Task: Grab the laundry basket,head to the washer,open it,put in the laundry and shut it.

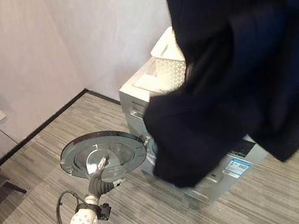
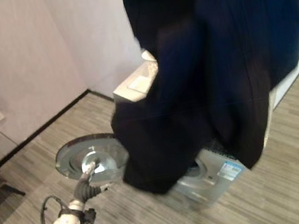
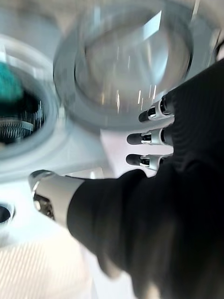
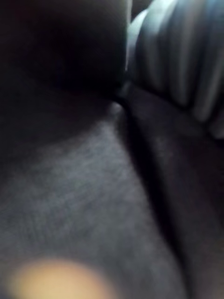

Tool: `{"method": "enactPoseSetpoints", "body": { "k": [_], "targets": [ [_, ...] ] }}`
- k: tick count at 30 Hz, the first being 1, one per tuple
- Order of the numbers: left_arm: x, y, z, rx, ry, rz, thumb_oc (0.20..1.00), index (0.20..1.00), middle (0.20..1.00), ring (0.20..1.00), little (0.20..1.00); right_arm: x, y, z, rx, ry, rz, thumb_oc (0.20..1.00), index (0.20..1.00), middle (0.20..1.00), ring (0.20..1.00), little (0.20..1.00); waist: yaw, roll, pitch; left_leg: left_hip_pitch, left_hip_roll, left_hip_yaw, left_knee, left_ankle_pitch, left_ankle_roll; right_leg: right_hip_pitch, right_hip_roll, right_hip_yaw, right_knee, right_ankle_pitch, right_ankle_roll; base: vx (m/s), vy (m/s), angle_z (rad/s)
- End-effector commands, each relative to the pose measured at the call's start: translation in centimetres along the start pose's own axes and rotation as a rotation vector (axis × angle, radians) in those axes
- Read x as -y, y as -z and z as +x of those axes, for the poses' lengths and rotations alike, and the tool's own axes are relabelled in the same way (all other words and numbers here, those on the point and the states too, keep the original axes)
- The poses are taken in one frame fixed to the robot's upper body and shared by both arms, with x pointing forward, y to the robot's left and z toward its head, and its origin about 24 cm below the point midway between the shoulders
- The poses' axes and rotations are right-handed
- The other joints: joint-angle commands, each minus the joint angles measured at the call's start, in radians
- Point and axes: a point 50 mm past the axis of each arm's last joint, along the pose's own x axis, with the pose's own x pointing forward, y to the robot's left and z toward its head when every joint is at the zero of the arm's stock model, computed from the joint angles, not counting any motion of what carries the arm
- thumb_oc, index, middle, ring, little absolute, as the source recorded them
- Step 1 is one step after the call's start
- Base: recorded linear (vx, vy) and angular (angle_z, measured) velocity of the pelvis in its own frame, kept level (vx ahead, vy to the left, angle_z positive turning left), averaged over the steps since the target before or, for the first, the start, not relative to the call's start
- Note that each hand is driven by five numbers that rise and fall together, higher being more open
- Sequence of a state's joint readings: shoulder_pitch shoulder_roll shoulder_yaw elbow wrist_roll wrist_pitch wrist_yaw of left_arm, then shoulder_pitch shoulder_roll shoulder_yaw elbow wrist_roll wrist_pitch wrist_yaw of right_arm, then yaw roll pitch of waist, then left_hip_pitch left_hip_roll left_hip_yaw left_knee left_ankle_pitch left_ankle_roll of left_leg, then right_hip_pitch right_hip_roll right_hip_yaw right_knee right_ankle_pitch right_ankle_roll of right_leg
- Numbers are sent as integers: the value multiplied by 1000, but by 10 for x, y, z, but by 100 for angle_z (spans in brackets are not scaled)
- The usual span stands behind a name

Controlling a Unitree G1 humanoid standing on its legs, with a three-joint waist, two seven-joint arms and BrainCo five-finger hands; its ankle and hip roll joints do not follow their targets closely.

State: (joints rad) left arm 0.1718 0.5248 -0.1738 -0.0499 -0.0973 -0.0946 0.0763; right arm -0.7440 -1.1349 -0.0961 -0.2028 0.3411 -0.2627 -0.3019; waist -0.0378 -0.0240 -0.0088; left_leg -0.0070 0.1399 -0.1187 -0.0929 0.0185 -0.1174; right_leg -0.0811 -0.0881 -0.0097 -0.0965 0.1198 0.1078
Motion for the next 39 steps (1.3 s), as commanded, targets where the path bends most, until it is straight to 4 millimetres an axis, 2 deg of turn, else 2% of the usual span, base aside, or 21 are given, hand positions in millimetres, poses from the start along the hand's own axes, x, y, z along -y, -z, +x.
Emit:
{"method": "enactPoseSetpoints", "body": {
  "k": [1,3,4,5,6,10,13,16,18,19,24,25,29,36,39],
  "targets": [
    [-19,-59,13,304,12,142,1000,1000,1000,1000,1000,-17,7,-18,-62,-85,153,200,200,200,200,200,5,-42,4,56,23,-16,15,-82,32,-12,-86,46,63,-87,74,-42,32,-37],
    [-20,-78,17,383,26,160,1000,1000,1000,1000,1000,-38,9,-33,-99,-148,273,200,200,200,200,200,-2,-48,20,46,19,-5,79,-109,38,-15,-82,77,74,-88,73,-38,26,-32],
    [-20,-78,17,382,27,162,1000,1000,1000,1000,1000,-37,9,-34,-100,-147,274,200,200,200,200,200,2,-51,22,44,18,-1,90,-116,38,-16,-82,81,76,-88,74,-87,71,-35],
    [-16,-88,21,422,46,93,1000,1000,1000,1000,1000,-69,12,-54,-172,-235,437,200,200,200,200,200,-12,-58,29,48,14,28,132,-152,52,-25,-79,128,85,-77,83,-70,66,-29],
    [-16,-87,21,422,45,93,1000,1000,1000,1000,1000,-70,12,-54,-172,-236,438,200,200,200,200,200,-7,-59,30,49,13,34,135,-155,52,-26,-78,134,86,-77,83,-76,96,-46],
    [-5,-102,34,473,112,73,1000,1000,1000,1000,1000,-105,11,-77,-254,-333,619,200,200,200,200,200,-31,-58,16,99,6,101,146,-201,72,-41,-68,206,105,-73,101,18,89,-67],
    [15,-113,51,484,207,21,1000,1000,1000,1000,1000,-118,8,-84,-280,-371,670,200,200,200,200,200,-49,-57,8,126,0,121,150,-214,78,-36,-71,227,113,-75,109,24,56,-41],
    [32,-119,63,466,310,-25,1000,1000,1000,1000,1000,-125,9,-81,-291,-384,682,200,200,200,200,200,-59,-49,2,145,-4,132,141,-220,84,-35,-77,240,108,-71,115,10,37,-14],
    [35,-123,65,475,340,-31,1000,1000,1000,1000,1000,-127,11,-79,-297,-385,679,200,200,200,200,200,-57,-47,1,151,-4,136,134,-217,85,-35,-77,243,107,-70,116,9,-4,-3],
    [43,-137,65,507,410,-103,1000,1000,1000,1000,1000,-131,12,-79,-308,-406,660,200,200,200,200,200,-60,-45,-3,155,-3,131,124,-209,83,-33,-81,241,104,-68,116,14,-23,-5],
    [46,-155,61,558,515,-132,1000,1000,1000,1000,1000,-132,15,-80,-328,-443,626,200,200,200,200,200,-59,-45,2,141,-2,109,108,-179,72,-37,-90,222,101,-63,113,-22,-30,9],
    [41,-165,52,611,571,-81,1000,1000,1000,1000,1000,-129,19,-82,-344,-470,590,200,200,200,200,200,-51,-43,4,131,1,97,102,-165,63,-32,-97,201,98,-66,112,-7,-30,20],
    [34,-172,41,662,589,1,1000,1000,1000,1000,1000,-126,25,-89,-381,-507,549,200,200,200,200,200,-41,-39,4,126,6,76,83,-148,51,-14,-110,152,92,-71,110,12,-30,36],
    [38,-181,33,723,620,187,1000,1000,1000,1000,1000,-131,32,-103,-445,-538,540,200,200,200,200,200,-24,-27,6,129,17,48,48,-126,42,11,-119,99,91,-85,107,21,-28,28],
    [41,-174,38,702,587,273,1000,1000,1000,1000,1000,-132,35,-106,-473,-528,538,200,200,200,200,200,-19,-22,10,132,20,37,35,-120,42,17,-120,83,91,-89,104,9,-21,15]
  ]
}}
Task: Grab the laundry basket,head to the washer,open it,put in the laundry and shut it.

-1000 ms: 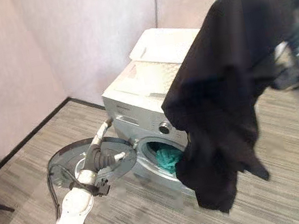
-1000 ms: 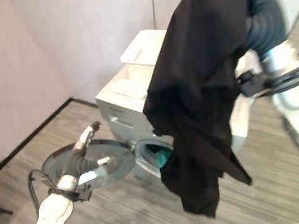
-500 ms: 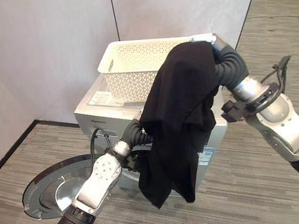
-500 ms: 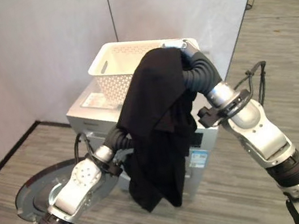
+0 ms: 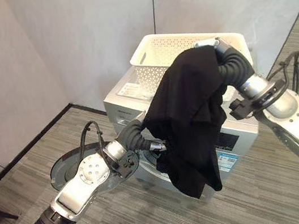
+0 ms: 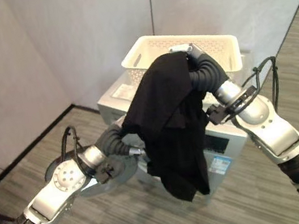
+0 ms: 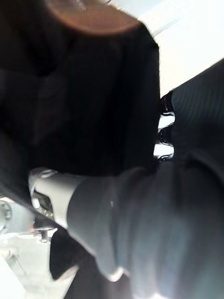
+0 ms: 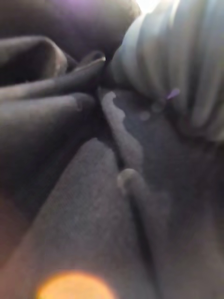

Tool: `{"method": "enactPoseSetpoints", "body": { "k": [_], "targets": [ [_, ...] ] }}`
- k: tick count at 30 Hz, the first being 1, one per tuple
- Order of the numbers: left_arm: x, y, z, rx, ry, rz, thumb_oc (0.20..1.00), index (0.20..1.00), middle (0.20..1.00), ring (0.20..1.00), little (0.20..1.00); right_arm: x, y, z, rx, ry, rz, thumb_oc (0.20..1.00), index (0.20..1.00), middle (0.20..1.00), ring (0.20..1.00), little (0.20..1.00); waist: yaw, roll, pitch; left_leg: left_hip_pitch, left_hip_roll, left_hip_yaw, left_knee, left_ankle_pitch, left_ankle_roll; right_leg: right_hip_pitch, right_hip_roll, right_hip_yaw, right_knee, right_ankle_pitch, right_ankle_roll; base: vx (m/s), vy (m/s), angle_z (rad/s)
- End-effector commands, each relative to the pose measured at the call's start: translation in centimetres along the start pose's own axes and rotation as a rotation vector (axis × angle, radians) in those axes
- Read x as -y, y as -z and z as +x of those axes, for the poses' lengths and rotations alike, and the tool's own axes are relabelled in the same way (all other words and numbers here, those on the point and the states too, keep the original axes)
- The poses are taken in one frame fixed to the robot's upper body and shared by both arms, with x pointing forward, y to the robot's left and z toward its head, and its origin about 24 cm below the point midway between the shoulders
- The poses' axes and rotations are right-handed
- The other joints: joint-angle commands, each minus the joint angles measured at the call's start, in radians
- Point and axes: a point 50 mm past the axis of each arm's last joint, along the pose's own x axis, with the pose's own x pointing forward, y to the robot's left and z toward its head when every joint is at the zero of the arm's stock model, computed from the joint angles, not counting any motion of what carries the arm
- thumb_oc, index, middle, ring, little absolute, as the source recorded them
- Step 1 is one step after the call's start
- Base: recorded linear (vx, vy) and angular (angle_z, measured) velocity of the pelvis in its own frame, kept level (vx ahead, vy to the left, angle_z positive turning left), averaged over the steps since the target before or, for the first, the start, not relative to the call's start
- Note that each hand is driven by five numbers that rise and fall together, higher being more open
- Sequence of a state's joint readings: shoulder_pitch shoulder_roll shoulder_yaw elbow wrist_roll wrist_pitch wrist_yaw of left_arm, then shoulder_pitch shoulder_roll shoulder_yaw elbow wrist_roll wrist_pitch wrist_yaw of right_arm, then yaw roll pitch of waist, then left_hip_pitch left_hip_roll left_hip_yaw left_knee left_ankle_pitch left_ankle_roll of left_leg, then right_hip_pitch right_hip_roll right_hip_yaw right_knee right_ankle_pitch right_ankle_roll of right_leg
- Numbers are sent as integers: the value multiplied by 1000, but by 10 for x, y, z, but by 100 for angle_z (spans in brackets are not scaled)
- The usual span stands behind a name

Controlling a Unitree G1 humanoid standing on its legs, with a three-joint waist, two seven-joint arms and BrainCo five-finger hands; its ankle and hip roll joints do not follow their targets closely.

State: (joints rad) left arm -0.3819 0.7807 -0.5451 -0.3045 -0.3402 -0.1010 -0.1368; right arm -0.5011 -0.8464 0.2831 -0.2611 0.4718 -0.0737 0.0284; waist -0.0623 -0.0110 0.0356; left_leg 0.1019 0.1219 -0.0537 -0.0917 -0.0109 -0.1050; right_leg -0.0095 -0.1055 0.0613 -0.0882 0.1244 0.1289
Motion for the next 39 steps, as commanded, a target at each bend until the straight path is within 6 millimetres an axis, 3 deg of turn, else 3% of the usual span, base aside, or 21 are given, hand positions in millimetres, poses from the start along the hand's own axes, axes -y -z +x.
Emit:
{"method": "enactPoseSetpoints", "body": {
  "k": [1,5,13,14,21,22,24,30,32,34,35,39],
  "targets": [
    [-1,-12,13,60,53,180,1000,1000,1000,1000,1000,8,-12,5,72,53,0,200,200,200,200,200,6,-33,-34,23,39,-31,28,-89,31,-55,-103,9,84,-95,81,7,-12,20],
    [3,-7,20,48,47,160,1000,1000,1000,1000,1000,9,-8,7,55,76,17,200,200,200,200,200,5,-27,-32,20,39,-38,19,-81,31,-56,-102,2,90,-101,78,-3,-5,6],
    [31,-11,75,92,161,125,1000,1000,1000,1000,1000,9,-4,26,35,99,24,200,200,200,200,200,-13,-10,-22,-2,35,-54,9,-66,33,-69,-105,-11,95,-104,72,-12,-8,9],
    [31,-11,75,92,161,125,1000,1000,1000,1000,1000,9,-4,26,35,99,24,200,200,200,200,200,-13,-10,-22,-2,35,-54,10,-66,33,-69,-105,-11,95,-104,72,-9,-11,6],
    [52,-29,107,156,268,200,1000,1000,1000,1000,1000,6,-10,67,41,87,-5,200,200,200,200,200,-24,-1,-16,-12,36,-47,6,-61,30,-91,-100,-2,93,-100,70,-16,-3,-3],
    [55,-34,113,170,286,214,1000,1000,1000,1000,1000,7,-11,80,31,93,-25,200,200,200,200,200,-26,0,-14,-14,38,-44,7,-60,29,-95,-97,0,92,-99,68,0,0,0],
    [55,-34,116,169,272,190,1000,1000,1000,1000,1000,5,-11,91,26,111,-2,200,200,200,200,200,-26,1,-13,-14,39,-41,7,-59,28,-93,-94,2,87,-97,66,-3,-1,-2],
    [63,-25,121,139,220,78,1000,1000,1000,1000,1000,0,-12,98,46,145,48,200,200,200,200,200,-25,-2,-19,-17,39,-44,8,-58,29,-90,-91,-3,90,-101,60,0,1,-5],
    [61,-20,123,122,174,54,592,592,592,592,592,-1,-14,100,57,150,60,200,200,200,200,200,-24,-6,-19,-14,40,-43,7,-61,30,-93,-89,-6,98,-105,59,0,0,0],
    [61,-16,123,108,140,17,363,363,363,363,363,-1,-13,99,54,164,69,200,200,200,200,200,-24,-9,-19,-10,43,-37,6,-62,28,-95,-87,-10,107,-109,59,0,0,0],
    [59,-16,123,108,119,0,200,200,200,200,200,0,-13,99,54,174,70,200,200,200,200,200,-23,-11,-19,-10,44,-36,7,-62,28,-96,-86,-11,113,-112,57,0,0,0],
    [53,-8,122,77,19,-80,200,200,200,200,200,0,-10,95,53,194,83,200,200,200,200,200,-23,-12,-17,-2,46,-32,7,-66,28,-91,-85,-18,123,-121,55,0,0,0]
  ]
}}
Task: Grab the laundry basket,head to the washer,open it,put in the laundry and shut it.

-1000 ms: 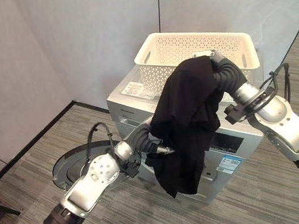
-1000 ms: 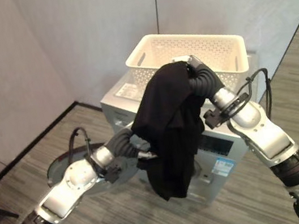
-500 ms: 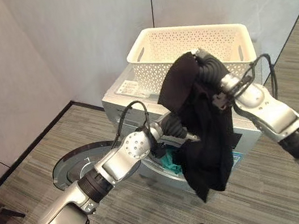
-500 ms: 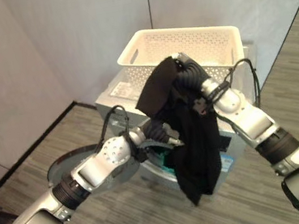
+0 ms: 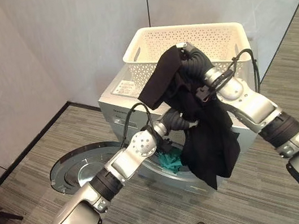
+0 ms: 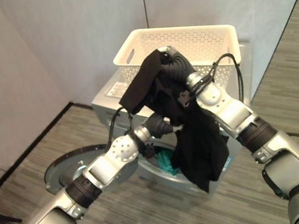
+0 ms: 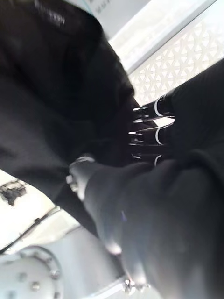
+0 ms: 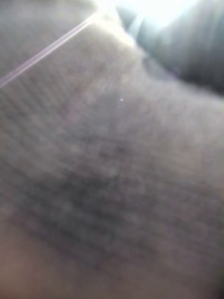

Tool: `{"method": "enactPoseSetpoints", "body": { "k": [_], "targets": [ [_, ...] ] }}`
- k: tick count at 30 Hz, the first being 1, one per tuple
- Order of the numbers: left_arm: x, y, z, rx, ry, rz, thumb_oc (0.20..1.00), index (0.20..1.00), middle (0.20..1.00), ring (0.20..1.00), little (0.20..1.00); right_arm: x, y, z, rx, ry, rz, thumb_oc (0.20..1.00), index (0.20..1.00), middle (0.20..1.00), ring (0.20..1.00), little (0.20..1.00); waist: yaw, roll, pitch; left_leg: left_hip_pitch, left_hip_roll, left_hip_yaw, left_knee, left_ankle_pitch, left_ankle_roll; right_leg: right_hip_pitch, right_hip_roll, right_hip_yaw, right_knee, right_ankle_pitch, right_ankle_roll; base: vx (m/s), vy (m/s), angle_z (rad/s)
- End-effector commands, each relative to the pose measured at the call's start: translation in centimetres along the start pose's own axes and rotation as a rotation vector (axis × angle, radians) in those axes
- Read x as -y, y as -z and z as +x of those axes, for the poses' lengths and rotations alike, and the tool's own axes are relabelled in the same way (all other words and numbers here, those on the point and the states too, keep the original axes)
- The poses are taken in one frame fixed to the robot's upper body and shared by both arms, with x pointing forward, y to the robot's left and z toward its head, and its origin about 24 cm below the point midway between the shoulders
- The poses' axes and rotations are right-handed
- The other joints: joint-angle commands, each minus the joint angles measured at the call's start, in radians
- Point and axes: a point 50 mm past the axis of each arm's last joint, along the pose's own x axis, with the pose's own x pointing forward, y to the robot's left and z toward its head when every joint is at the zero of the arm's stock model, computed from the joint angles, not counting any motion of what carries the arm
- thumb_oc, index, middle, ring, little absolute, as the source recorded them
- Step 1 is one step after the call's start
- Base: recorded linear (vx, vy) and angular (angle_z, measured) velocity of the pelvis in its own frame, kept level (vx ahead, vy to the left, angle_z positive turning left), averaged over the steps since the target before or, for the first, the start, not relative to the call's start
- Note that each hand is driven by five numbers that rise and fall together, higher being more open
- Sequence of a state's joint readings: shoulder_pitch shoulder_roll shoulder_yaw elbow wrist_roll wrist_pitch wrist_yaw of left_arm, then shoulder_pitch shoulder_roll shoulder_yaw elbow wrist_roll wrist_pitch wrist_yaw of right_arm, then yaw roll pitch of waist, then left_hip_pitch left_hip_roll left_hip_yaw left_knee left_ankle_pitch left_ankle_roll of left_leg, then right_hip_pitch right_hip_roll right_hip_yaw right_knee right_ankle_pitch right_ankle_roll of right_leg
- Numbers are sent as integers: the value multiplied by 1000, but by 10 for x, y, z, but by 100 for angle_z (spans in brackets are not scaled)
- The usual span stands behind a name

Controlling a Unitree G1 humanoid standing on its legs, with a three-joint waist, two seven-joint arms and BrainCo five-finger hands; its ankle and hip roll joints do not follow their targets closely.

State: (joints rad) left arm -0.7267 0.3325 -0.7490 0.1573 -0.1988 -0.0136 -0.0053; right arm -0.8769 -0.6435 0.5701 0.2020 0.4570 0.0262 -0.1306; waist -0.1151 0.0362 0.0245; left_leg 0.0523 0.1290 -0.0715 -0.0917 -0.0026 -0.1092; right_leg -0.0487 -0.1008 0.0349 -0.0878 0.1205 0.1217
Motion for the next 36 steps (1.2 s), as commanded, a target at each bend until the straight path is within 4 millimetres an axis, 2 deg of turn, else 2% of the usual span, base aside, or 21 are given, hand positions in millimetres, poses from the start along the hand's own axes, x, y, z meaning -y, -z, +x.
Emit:
{"method": "enactPoseSetpoints", "body": {
  "k": [1,5,10,11,12,17,25,30,35,36],
  "targets": [
    [17,-21,16,113,38,-62,200,200,200,200,200,14,-62,13,267,94,89,200,200,200,200,200,30,-60,-6,49,40,-13,7,-76,32,-51,-89,8,125,-119,62,0,0,0],
    [2,-17,9,113,-73,-110,200,200,200,200,200,16,-56,7,258,105,93,200,200,200,200,200,34,-64,-5,52,43,-13,7,-76,31,-51,-88,3,133,-123,59,0,0,0],
    [-11,-16,0,133,-146,-73,200,200,200,200,200,17,-49,-2,244,94,97,200,200,200,200,200,36,-68,-6,52,46,-13,7,-74,29,-49,-85,-1,135,-127,57,0,0,0],
    [-17,-11,-6,118,-189,-63,200,200,200,200,200,18,-41,-9,220,83,115,624,624,624,624,624,37,-70,-6,49,48,-13,7,-72,27,-49,-84,-3,134,-127,58,0,0,0],
    [-18,-9,-9,111,-196,-58,200,200,200,200,200,18,-39,-13,215,68,124,1000,1000,1000,1000,1000,36,-71,-6,48,48,-13,7,-70,27,-49,-84,-4,134,-126,58,0,0,0],
    [-28,12,-35,46,-264,-72,200,200,200,200,200,36,-32,-39,212,76,121,1000,1000,1000,1000,1000,31,-72,-8,45,49,-8,6,-68,23,-51,-85,-7,131,-125,61,0,0,0],
    [-51,39,-87,-54,-418,-7,200,200,200,200,200,79,-20,-84,187,225,58,1000,1000,1000,1000,1000,20,-67,-23,40,45,7,4,-67,22,-54,-87,-4,118,-115,67,2,-1,-2],
    [-64,45,-121,-100,-517,85,200,200,200,200,200,108,-17,-119,195,395,10,1000,1000,1000,1000,1000,11,-63,-31,38,47,12,4,-69,21,-57,-86,-1,111,-111,67,4,-2,-1],
    [-61,42,-161,-132,-560,124,200,200,200,200,200,127,-9,-168,158,591,-65,1000,1000,1000,1000,1000,11,-62,-37,30,46,9,4,-72,23,-55,-86,-8,103,-110,67,36,-15,-6],
    [-61,42,-161,-132,-559,124,200,200,200,200,200,127,-9,-168,158,591,-65,1000,1000,1000,1000,1000,11,-62,-38,30,46,9,4,-72,23,-56,-86,-8,103,-110,67,32,-19,-2]
  ]
}}
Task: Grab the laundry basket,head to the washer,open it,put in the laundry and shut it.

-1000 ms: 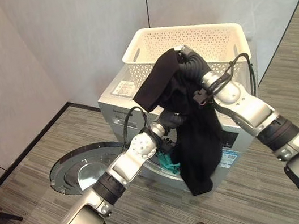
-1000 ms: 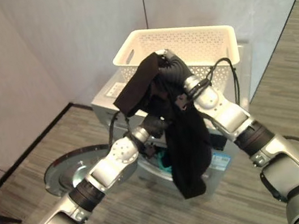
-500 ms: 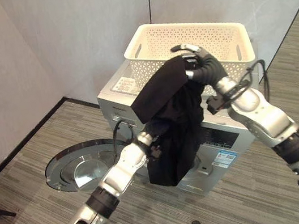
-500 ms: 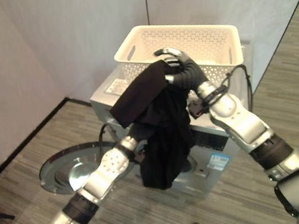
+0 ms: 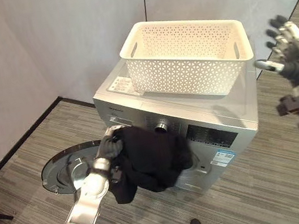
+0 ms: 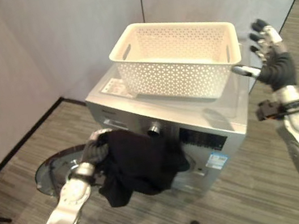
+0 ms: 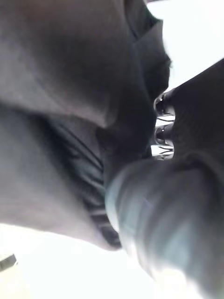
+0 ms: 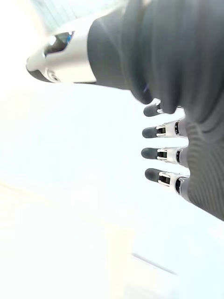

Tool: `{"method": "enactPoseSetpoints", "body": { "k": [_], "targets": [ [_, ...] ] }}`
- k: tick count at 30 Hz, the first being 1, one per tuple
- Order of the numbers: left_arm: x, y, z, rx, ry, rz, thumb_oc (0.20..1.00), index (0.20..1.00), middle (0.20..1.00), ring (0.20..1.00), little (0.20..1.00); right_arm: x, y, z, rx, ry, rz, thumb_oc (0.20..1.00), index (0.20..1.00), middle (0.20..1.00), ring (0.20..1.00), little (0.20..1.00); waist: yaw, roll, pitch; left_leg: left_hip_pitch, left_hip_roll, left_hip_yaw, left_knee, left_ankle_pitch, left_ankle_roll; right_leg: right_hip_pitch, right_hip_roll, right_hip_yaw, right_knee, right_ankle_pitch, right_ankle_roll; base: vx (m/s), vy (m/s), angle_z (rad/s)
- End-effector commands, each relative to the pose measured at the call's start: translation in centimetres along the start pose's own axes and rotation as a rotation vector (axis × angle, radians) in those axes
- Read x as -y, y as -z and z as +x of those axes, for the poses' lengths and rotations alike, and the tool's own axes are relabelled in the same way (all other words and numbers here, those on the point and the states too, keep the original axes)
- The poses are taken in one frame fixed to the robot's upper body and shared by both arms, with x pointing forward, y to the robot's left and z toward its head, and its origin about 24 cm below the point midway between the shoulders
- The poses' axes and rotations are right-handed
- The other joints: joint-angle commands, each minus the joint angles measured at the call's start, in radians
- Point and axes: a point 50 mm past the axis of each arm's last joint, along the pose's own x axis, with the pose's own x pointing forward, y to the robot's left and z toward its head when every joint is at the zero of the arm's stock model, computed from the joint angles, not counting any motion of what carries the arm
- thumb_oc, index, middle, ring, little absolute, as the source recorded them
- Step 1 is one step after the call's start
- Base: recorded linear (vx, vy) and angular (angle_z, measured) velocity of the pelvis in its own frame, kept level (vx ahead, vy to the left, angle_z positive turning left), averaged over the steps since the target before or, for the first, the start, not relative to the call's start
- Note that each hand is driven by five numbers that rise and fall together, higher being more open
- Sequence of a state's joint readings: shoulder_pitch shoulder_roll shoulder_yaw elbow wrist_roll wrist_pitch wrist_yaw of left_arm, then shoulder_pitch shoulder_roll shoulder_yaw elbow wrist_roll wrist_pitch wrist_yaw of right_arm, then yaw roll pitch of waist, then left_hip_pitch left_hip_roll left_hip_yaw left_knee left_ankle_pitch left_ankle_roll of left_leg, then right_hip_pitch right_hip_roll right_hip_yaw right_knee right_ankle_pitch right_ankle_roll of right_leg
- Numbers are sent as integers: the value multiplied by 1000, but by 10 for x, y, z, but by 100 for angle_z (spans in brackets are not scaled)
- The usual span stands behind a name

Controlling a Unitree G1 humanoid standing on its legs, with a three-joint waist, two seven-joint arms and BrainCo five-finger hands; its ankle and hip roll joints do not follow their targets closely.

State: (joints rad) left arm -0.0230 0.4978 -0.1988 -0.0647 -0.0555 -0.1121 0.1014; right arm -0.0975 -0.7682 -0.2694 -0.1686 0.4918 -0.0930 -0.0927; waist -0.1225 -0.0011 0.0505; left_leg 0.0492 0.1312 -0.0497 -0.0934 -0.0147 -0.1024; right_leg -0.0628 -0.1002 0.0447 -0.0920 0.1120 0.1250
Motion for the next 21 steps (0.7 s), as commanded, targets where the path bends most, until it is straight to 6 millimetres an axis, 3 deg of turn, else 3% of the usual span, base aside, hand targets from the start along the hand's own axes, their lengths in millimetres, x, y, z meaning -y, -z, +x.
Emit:
{"method": "enactPoseSetpoints", "body": {
  "k": [1,3,8,9,10,11,13,15,16,18,19,20,21],
  "targets": [
    [-16,-35,-3,216,-7,77,200,200,200,200,200,22,-21,-10,135,126,-49,1000,1000,1000,1000,1000,18,-24,-61,29,42,-15,6,-58,17,-41,-87,-22,104,-100,64,0,0,0],
    [-17,-35,-7,213,0,69,200,200,200,200,200,29,-16,-15,111,163,-47,1000,1000,1000,1000,1000,19,-25,-62,28,41,-17,6,-59,18,-40,-87,-24,101,-99,64,15,-10,-1],
    [-22,-20,-27,128,-35,19,200,200,200,200,200,59,22,-53,-77,361,-76,1000,1000,1000,1000,1000,21,-26,-55,20,37,-21,6,-59,20,-33,-91,-34,86,-95,62,30,-16,6],
    [-22,-20,-27,127,-33,19,200,200,200,200,200,59,22,-53,-78,362,-77,1000,1000,1000,1000,1000,21,-27,-56,20,37,-22,6,-59,20,-32,-91,-34,86,-95,62,37,-12,13],
    [-22,-12,-33,85,-37,6,200,200,200,200,200,67,37,-69,-169,416,-122,1000,1000,1000,1000,1000,22,-26,-54,18,34,-25,6,-59,20,-28,-92,-40,83,-95,61,24,-6,12],
    [-22,-12,-33,85,-37,6,200,200,200,200,200,67,37,-69,-169,416,-122,1000,1000,1000,1000,1000,22,-27,-55,17,34,-25,6,-59,20,-28,-92,-40,82,-95,61,37,-12,10],
    [-20,-3,-35,44,-35,-15,200,200,200,200,200,70,56,-84,-271,455,-144,1000,1000,1000,1000,1000,23,-26,-51,15,34,-27,6,-58,19,-28,-93,-45,80,-96,61,0,0,0],
    [-10,10,-38,-15,-12,-75,200,200,200,200,200,66,95,-112,-467,499,-131,1000,1000,1000,1000,1000,25,-26,-41,10,34,-28,6,-56,18,-27,-95,-50,78,-96,59,11,-2,2],
    [-10,10,-37,-14,-12,-74,200,200,200,200,200,66,95,-112,-467,499,-131,1000,1000,1000,1000,1000,24,-26,-42,10,34,-28,6,-56,18,-27,-95,-50,78,-96,59,0,0,0],
    [4,25,-39,-84,7,-164,200,200,200,200,200,51,127,-139,-645,496,-126,1000,1000,1000,1000,1000,29,-28,-32,4,34,-28,6,-53,15,-28,-95,-57,72,-92,59,0,0,0],
    [4,25,-39,-83,7,-163,200,200,200,200,200,51,127,-139,-644,496,-126,1000,1000,1000,1000,1000,29,-28,-32,4,34,-28,6,-53,15,-28,-95,-57,71,-92,59,48,6,3],
    [15,36,-41,-139,13,-238,200,200,200,200,200,38,154,-162,-806,489,-124,1000,1000,1000,1000,1000,33,-30,-29,8,37,-24,6,-65,15,-25,-92,-54,57,-95,62,44,12,0],
    [21,39,-42,-159,24,-268,200,200,200,200,200,29,168,-172,-885,481,-109,1000,1000,1000,1000,1000,38,-31,-25,8,40,-18,6,-65,15,-25,-90,-52,52,-93,62,44,8,-4]
  ]
}}
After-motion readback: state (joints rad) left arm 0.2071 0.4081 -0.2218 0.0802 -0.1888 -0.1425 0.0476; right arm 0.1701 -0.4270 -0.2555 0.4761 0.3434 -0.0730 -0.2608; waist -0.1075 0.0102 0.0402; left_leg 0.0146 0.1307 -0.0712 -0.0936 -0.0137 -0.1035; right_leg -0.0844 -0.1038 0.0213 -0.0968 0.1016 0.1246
